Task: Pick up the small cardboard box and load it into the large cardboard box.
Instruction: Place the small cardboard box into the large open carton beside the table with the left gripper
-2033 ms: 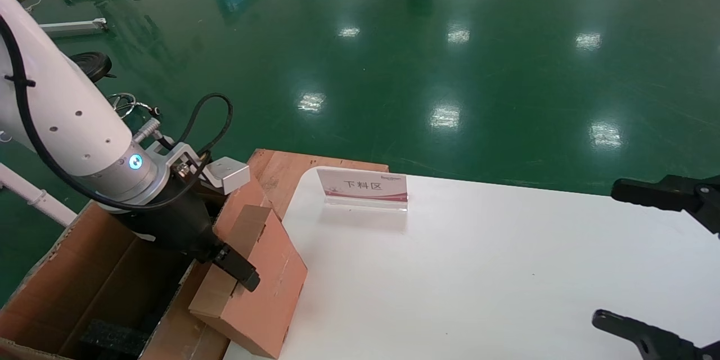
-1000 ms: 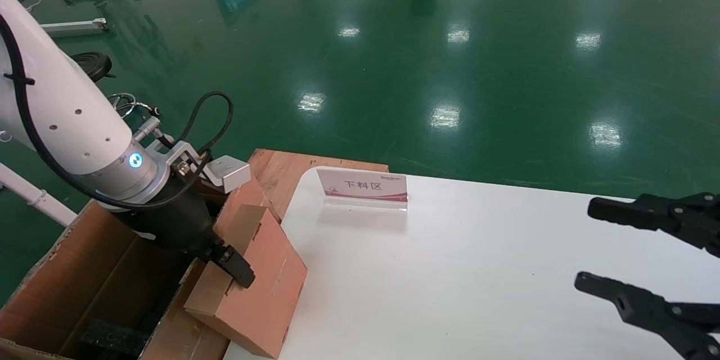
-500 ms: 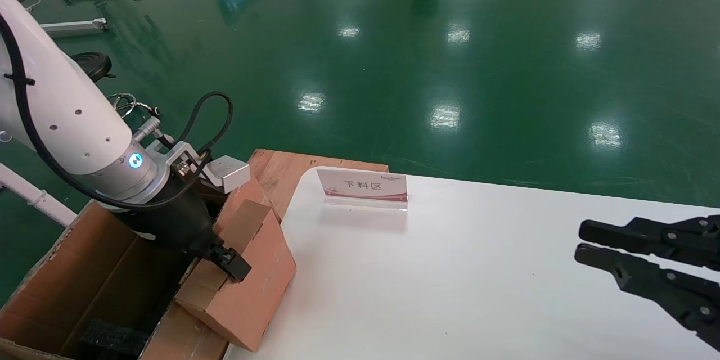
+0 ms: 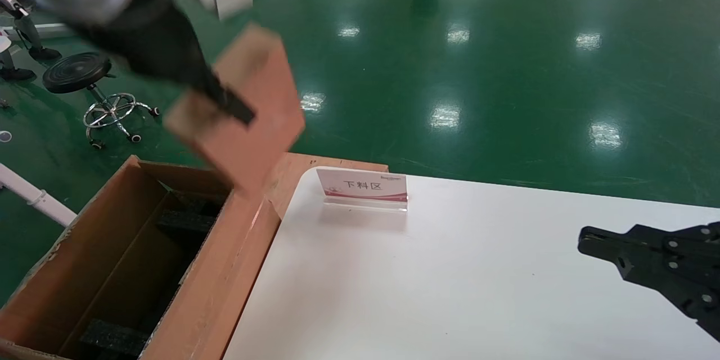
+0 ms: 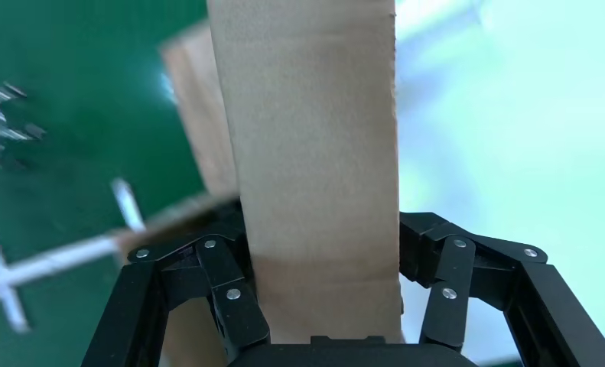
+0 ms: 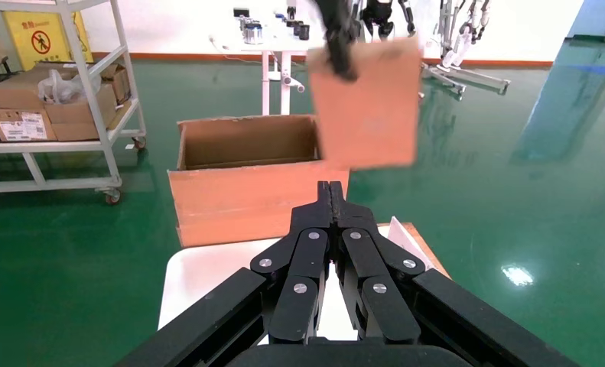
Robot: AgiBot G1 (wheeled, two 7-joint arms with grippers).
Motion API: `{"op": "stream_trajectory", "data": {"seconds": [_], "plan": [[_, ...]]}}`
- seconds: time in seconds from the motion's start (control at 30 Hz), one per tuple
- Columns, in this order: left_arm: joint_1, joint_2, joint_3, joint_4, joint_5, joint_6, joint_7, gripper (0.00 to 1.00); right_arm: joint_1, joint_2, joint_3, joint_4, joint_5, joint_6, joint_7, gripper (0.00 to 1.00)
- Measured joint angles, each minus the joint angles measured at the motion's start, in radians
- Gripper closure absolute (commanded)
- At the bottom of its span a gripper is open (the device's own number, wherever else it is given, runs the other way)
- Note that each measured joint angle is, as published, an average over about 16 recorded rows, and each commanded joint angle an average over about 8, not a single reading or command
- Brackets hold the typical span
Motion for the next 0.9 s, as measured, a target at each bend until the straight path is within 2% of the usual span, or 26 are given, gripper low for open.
{"op": "stream_trajectory", "data": {"seconds": [0.2, 0.43, 0.47, 0.7, 0.73, 0.9], "plan": [[-0.139, 0.056, 0.061, 0.051, 0.0, 0.018, 0.049, 1.0, 0.0, 0.0, 0.0, 0.0, 0.0, 0.0, 0.0, 1.0], [-0.29, 0.088, 0.22, 0.072, -0.063, 0.052, 0.09, 1.0, 0.0, 0.0, -0.001, 0.0, 0.001, 0.0, 0.0, 1.0], [-0.308, 0.09, 0.246, 0.069, -0.075, 0.056, 0.092, 1.0, 0.0, 0.0, -0.001, 0.0, 0.001, 0.0, 0.0, 0.94], [-0.392, 0.083, 0.427, 0.019, -0.171, 0.08, 0.056, 1.0, 0.0, 0.001, -0.001, 0.0, 0.001, 0.001, -0.001, 0.07], [-0.4, 0.081, 0.449, 0.009, -0.182, 0.083, 0.045, 1.0, 0.0, 0.001, -0.001, 0.0, 0.001, 0.001, -0.001, 0.0], [-0.416, 0.068, 0.54, -0.039, -0.219, 0.082, -0.017, 1.0, 0.0, 0.001, -0.002, 0.0, 0.001, 0.001, -0.001, 0.0]]}}
